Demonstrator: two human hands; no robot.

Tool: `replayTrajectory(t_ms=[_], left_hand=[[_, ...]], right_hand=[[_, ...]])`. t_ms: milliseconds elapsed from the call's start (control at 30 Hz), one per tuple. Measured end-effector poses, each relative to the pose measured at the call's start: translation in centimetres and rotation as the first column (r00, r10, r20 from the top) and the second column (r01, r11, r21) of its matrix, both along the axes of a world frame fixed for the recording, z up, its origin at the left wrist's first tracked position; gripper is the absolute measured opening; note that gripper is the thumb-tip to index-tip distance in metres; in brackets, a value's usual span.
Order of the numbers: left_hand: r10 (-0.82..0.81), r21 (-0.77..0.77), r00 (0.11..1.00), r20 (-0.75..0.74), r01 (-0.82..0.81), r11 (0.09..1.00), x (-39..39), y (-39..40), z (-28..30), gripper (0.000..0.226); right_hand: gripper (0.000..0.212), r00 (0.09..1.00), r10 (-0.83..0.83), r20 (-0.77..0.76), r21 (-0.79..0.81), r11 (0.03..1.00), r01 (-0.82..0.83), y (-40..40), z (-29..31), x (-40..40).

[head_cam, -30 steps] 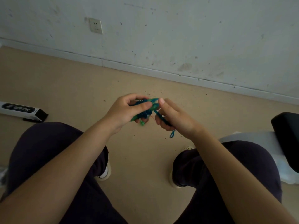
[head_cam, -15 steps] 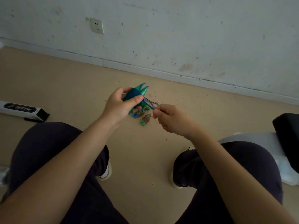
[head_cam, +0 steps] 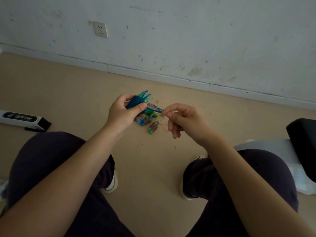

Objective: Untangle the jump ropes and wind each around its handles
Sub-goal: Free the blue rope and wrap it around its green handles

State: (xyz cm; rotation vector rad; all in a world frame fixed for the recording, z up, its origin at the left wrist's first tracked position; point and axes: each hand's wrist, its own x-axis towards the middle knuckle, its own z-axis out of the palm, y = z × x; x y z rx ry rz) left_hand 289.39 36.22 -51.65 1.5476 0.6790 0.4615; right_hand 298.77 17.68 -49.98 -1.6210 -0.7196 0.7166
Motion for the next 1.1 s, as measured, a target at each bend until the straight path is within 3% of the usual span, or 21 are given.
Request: replayTrajectory(t_ms=[200, 600, 733, 867, 1000, 1100], left_hand=[[-0.032, -0.02, 0.999, 0.008, 0.032, 0.999, 0.0, 0.2, 0.0, 0.037], [-0.062, 0.014, 0.998, -0.004, 0.062, 0.998, -0.2, -0.1, 0.0, 0.036], [-0.079, 0.026, 0.997, -0.012, 0.079, 0.997, -0.1, -0.1, -0.3, 0.037], [-0.057, 0.031, 0.998, -0.017, 0.058, 0.998, 0.0, 0.1, -0.3, 0.04], [-0.05, 0.033, 0.999, -0.017, 0.05, 0.998, 0.0, 0.2, -0.4, 0.041], [-0.02, 0.039, 1.0, -0.024, 0.021, 0.999, 0.0, 0.3, -0.5, 0.043]], right_hand=[[0.013, 0.95, 0.136, -0.282, 0.118, 0.987, -0.106, -0.2, 0.8, -0.3], [0.006, 0.969, 0.067, -0.237, 0.042, 0.997, -0.059, -0.1, 0.4, -0.1], [0.016, 0.966, -0.158, -0.204, 0.08, 0.981, 0.178, 0.1, 0.2, 0.2], [0.007, 0.909, -0.393, -0.141, 0.096, 0.908, 0.408, 0.1, -0.4, 1.1], [0.001, 0.892, -0.437, -0.113, 0.109, 0.887, 0.448, -0.1, -0.5, 1.3], [0.012, 0.903, -0.43, -0.009, 0.058, 0.901, 0.43, -0.2, -0.4, 1.4]])
